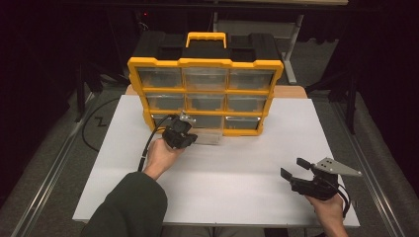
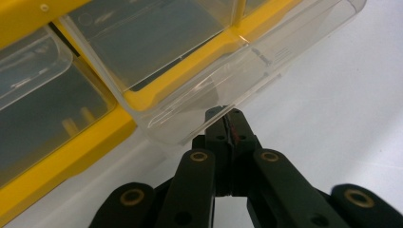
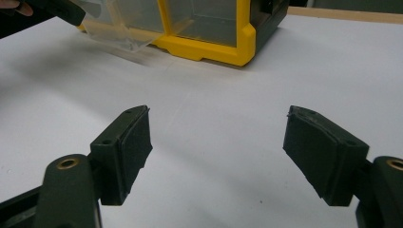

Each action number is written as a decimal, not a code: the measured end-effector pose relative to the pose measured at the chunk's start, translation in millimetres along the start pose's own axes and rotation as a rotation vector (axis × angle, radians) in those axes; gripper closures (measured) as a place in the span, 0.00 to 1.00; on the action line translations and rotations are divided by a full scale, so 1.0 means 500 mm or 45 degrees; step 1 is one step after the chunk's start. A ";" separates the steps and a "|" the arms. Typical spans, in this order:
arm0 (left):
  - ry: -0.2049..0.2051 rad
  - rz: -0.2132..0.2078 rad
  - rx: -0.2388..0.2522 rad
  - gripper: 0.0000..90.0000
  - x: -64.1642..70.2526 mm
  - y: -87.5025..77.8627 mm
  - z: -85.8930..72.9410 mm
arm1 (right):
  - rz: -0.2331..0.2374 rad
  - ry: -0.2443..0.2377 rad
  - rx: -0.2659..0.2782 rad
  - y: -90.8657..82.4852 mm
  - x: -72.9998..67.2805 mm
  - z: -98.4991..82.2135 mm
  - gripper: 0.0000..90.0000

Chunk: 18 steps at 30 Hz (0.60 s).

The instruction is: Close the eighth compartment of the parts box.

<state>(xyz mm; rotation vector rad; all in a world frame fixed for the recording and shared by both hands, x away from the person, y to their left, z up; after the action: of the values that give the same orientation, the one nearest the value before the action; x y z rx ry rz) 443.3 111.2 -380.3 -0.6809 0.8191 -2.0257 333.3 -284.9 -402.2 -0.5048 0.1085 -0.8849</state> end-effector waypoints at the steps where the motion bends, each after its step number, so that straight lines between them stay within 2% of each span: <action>1: -0.002 0.001 -0.002 0.99 -0.001 0.000 0.001 | -0.002 -0.001 0.000 0.000 0.000 0.000 0.29; 6: -0.013 0.009 0.012 0.99 -0.004 0.003 0.006 | -0.001 0.003 0.001 0.000 0.000 0.000 0.29; 16: -0.015 0.023 -0.005 0.99 -0.013 0.007 0.015 | 0.001 0.005 0.010 -0.002 -0.001 0.001 0.28; 18: -0.029 0.023 0.007 0.99 -0.013 0.010 0.018 | -0.008 0.004 0.018 -0.003 0.000 0.001 0.28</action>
<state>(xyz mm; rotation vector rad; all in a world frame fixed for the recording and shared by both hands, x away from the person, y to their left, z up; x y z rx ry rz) 455.4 112.0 -379.4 -0.6900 0.8033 -2.0002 332.4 -285.2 -401.0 -0.4909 0.1039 -0.8919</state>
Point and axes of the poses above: each handheld gripper's, and its own axes: y roughly forward along the jaws, z roughly out of its top, x roughly to its right, the point moved 2 cm from there along y, roughly forward along the jaws, and after that the axes turned 13 degrees about -y, right-handed, at the moved point
